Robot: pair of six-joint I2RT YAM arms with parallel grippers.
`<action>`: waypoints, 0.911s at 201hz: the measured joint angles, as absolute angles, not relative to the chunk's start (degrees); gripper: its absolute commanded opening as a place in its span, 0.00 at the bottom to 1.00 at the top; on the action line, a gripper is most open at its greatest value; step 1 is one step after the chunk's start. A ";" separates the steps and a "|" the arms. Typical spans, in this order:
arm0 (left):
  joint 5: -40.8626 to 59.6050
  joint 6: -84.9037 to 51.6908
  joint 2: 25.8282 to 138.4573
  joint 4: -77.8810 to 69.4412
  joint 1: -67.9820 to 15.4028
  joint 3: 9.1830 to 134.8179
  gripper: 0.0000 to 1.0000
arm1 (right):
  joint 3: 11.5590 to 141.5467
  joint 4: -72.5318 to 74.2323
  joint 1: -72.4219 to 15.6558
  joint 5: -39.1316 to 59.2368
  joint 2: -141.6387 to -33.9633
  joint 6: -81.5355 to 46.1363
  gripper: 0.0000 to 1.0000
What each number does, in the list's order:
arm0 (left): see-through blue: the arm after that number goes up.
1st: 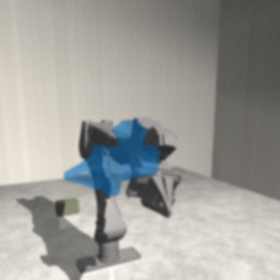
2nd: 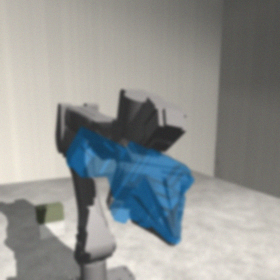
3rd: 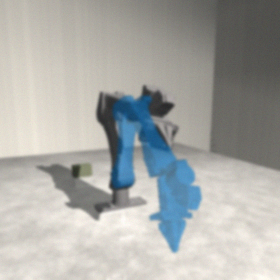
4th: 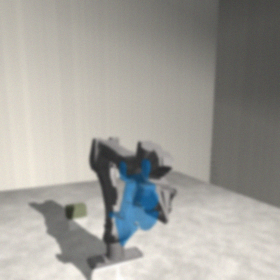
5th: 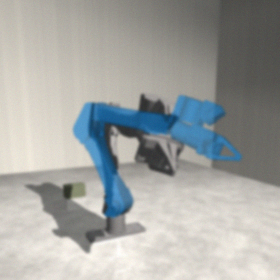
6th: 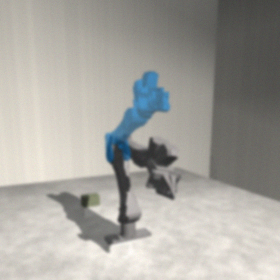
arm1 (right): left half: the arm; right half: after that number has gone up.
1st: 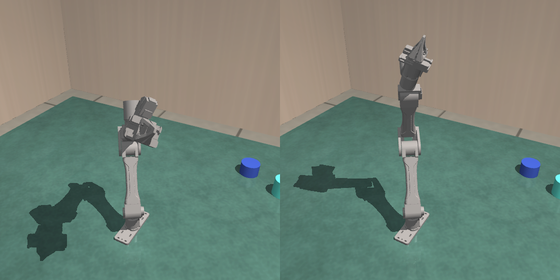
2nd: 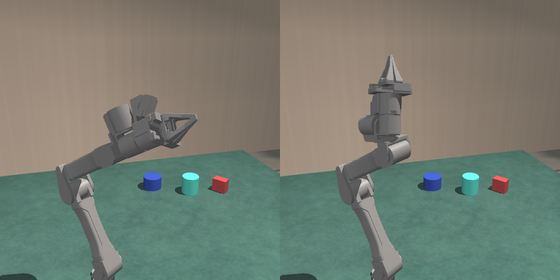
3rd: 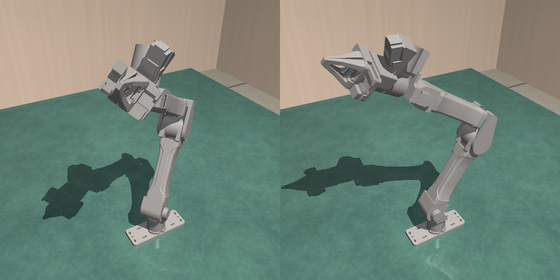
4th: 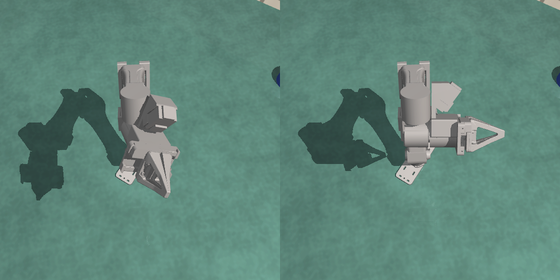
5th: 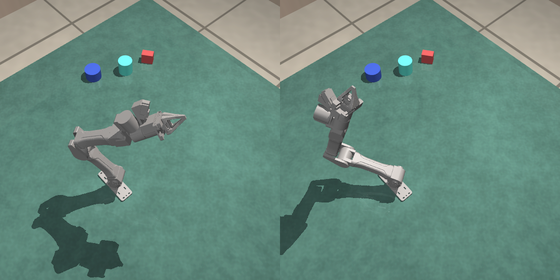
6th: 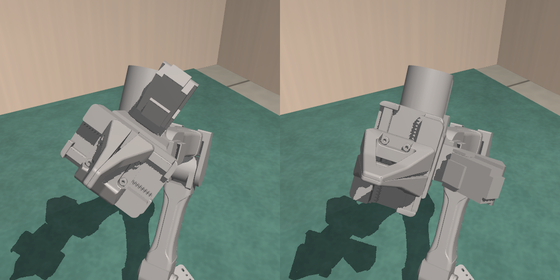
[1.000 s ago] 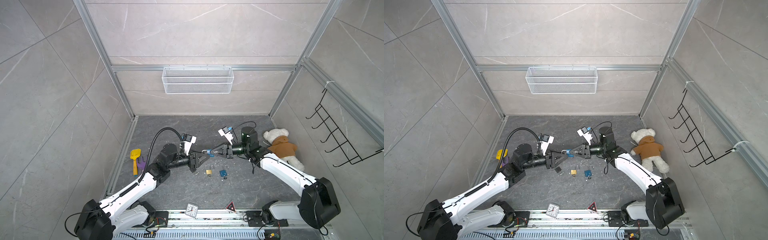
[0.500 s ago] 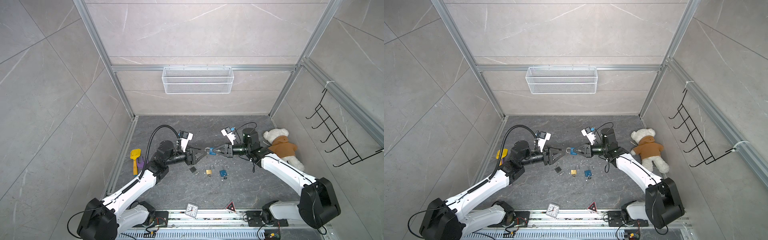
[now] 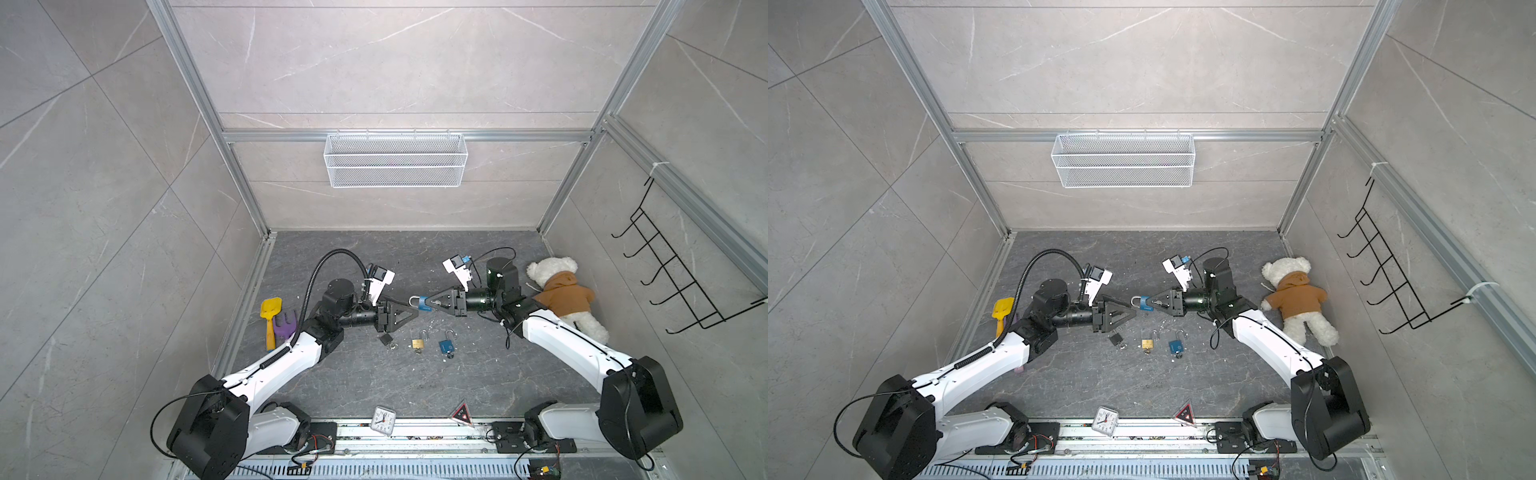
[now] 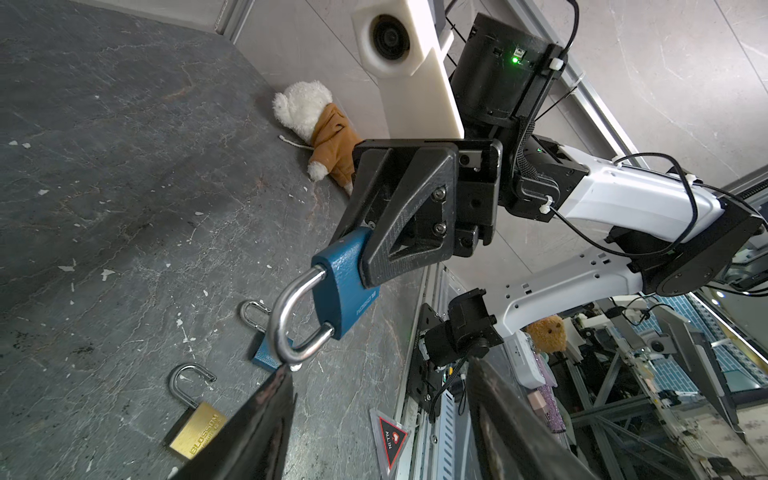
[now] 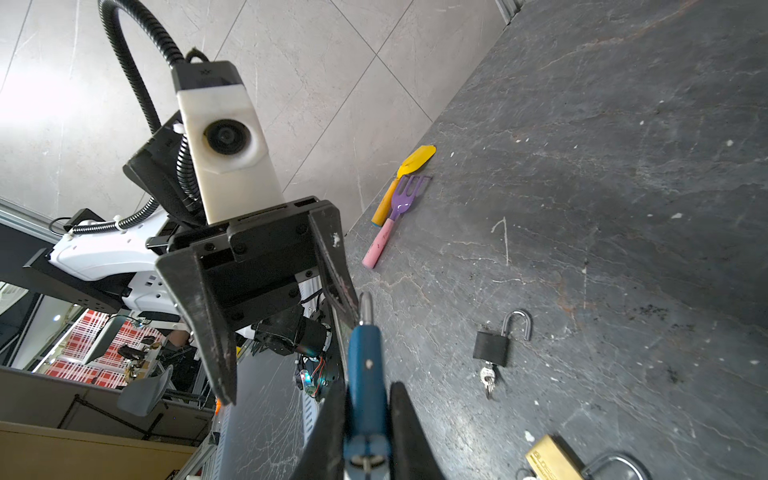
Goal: Lock with the key
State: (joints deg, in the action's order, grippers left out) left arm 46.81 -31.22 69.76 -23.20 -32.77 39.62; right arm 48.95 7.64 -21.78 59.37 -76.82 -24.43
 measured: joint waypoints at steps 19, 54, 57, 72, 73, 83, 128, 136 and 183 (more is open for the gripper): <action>46.85 -31.48 70.50 -23.66 -32.32 39.62 0.67 | 48.95 8.43 -21.78 60.12 -76.49 -24.80 0.00; 47.07 -32.77 72.88 -25.39 -31.83 39.64 0.65 | 48.95 10.92 -21.78 62.43 -76.12 -26.13 0.00; 47.13 -32.97 73.19 -25.78 -31.83 39.64 0.64 | 48.95 11.09 -21.78 62.65 -76.12 -26.20 0.00; 47.35 -33.85 74.43 -27.07 -31.83 39.72 0.62 | 48.95 11.99 -21.78 63.51 -76.12 -26.85 0.00; 47.40 -33.87 74.54 -27.22 -31.83 39.72 0.62 | 48.95 12.03 -21.78 63.53 -76.12 -26.87 0.00; 47.88 -34.41 75.26 -28.08 -31.83 39.83 0.61 | 48.95 12.58 -21.85 63.90 -76.12 -27.27 0.00; 50.54 -37.80 77.91 -33.28 -31.46 40.01 0.55 | 48.95 13.91 -21.82 63.86 -76.84 -27.86 0.00; 51.16 -38.41 78.43 -34.24 -31.46 40.07 0.54 | 48.95 14.02 -21.82 63.88 -77.21 -27.90 0.00; 51.83 -41.01 79.88 -38.02 -31.59 40.60 0.46 | 48.95 14.02 -22.90 63.92 -79.31 -27.90 0.00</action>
State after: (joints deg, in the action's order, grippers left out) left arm 51.83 -41.01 79.88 -38.02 -31.59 40.60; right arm 48.95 14.02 -22.90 63.92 -79.31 -27.90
